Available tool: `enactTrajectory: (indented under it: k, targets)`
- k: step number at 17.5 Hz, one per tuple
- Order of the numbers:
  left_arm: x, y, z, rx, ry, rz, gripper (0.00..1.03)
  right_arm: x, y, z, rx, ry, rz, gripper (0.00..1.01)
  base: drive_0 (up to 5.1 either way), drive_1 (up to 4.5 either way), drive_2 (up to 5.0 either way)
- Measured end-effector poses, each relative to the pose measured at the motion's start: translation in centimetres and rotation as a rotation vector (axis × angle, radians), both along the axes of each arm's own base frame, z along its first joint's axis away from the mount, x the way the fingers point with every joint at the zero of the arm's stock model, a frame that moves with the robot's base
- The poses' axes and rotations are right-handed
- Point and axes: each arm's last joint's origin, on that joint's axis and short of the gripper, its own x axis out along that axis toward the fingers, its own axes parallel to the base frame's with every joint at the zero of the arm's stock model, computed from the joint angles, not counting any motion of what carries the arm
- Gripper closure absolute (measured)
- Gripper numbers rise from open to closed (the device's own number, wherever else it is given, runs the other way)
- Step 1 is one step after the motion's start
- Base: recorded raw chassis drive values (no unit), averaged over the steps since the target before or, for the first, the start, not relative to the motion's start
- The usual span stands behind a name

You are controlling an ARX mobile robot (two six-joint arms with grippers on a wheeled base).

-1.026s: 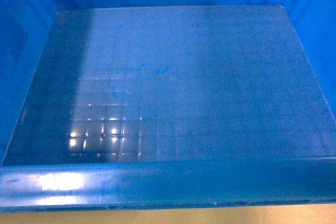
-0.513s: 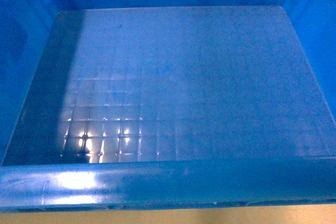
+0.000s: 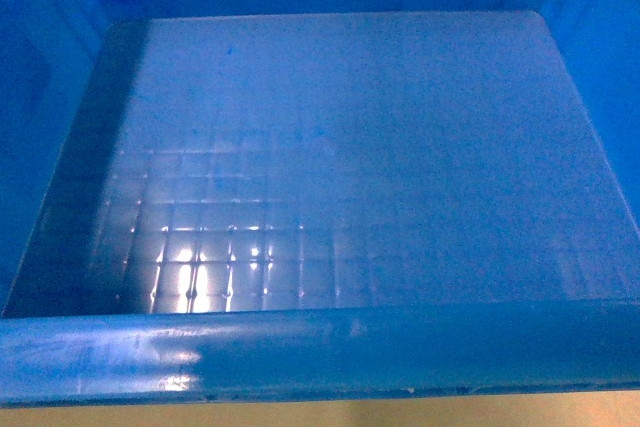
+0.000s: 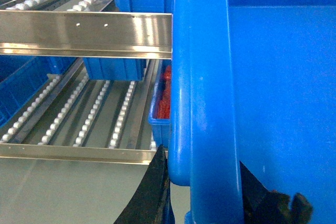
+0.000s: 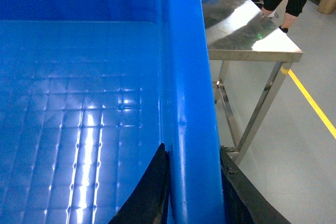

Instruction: Place box next to blue box on left shelf

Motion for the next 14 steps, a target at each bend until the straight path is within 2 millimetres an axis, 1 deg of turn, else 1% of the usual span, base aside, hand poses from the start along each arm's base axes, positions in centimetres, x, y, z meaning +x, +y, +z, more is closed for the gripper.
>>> enactTrajectory:
  k: [14]
  targets:
    - [0.0, 0.0, -0.01, 0.001, 0.001, 0.0, 0.85, 0.0, 0.01, -0.01, 0.0, 0.001, 0.001, 0.84, -4.9, 1.4, 3.3]
